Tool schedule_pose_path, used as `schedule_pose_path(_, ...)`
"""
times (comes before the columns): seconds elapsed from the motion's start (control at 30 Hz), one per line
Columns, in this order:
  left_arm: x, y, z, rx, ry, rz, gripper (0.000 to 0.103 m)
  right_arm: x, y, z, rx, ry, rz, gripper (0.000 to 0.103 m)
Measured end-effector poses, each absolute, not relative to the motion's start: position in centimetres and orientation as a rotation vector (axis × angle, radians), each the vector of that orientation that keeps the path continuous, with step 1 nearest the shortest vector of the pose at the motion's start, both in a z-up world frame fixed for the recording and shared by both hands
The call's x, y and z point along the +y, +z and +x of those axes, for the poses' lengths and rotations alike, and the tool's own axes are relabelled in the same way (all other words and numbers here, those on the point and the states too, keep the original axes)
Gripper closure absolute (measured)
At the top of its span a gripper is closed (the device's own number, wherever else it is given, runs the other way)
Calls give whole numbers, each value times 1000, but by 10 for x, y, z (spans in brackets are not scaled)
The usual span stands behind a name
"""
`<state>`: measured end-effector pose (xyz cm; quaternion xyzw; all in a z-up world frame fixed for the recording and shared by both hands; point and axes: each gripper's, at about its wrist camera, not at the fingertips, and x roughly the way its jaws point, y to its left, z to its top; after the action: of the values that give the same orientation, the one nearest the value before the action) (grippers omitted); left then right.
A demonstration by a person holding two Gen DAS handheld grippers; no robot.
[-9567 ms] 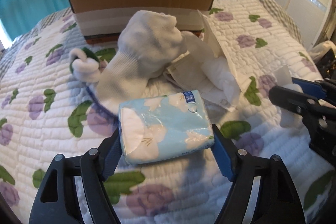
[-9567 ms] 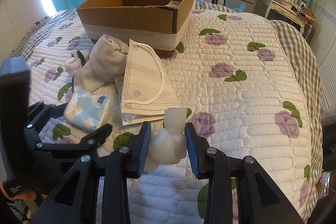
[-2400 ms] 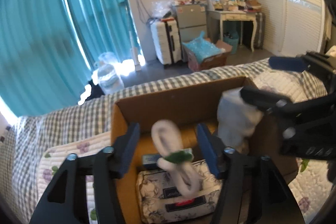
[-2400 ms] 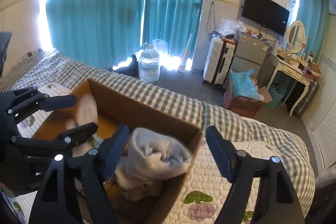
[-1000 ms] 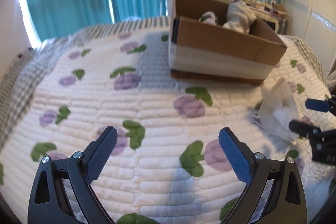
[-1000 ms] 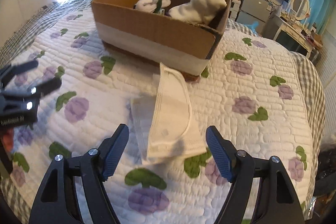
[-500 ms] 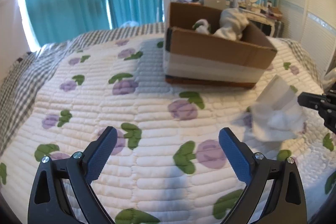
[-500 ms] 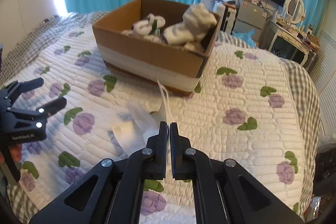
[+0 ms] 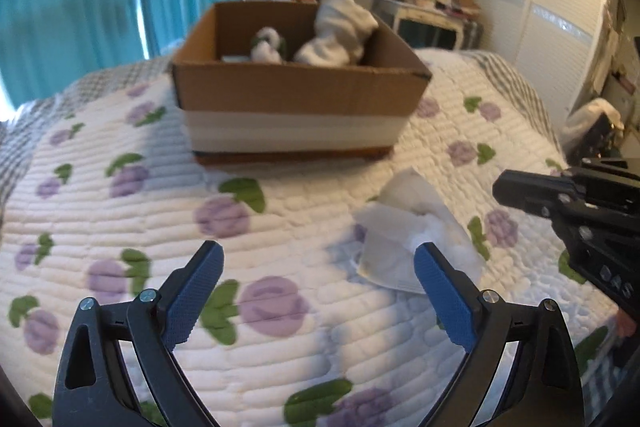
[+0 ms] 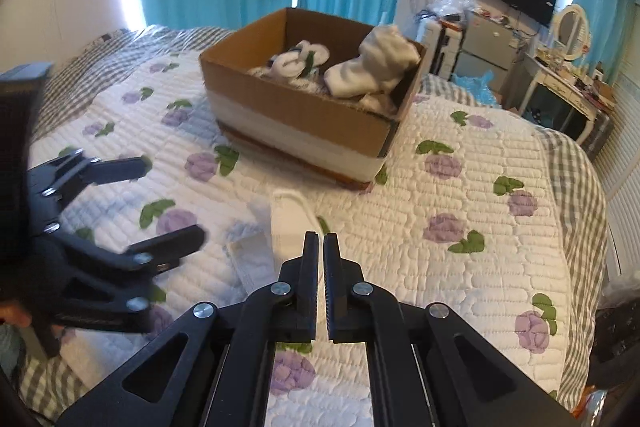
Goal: Organize soft objects
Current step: 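Grasp the crumpled white tissue with the left gripper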
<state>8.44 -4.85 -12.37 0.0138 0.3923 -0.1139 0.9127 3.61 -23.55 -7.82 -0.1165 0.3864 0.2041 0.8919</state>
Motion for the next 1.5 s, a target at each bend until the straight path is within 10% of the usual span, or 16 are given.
schedule_pose_path(0.2, -64, -142, 115, 862, -282, 41, 25, -241, -96, 44, 851, 389, -225, 74)
schedule_pose_path(0.63, -95, -154, 135, 876, -501, 71, 98, -254, -103, 55, 896, 356, -138, 71)
schedule_pose_path(0.97, -75, -155, 124, 990, -445, 7, 86, -259, -98, 50, 867, 318, -121, 58)
schedule_pose_path(1.17, -77, -146, 104, 944, -428, 32, 40, -268, -92, 45, 854, 306, -88, 58)
schedule_pose_path(1.5, -115, -157, 110, 925, -520, 97, 41, -280, -91, 45, 854, 310, -26, 58)
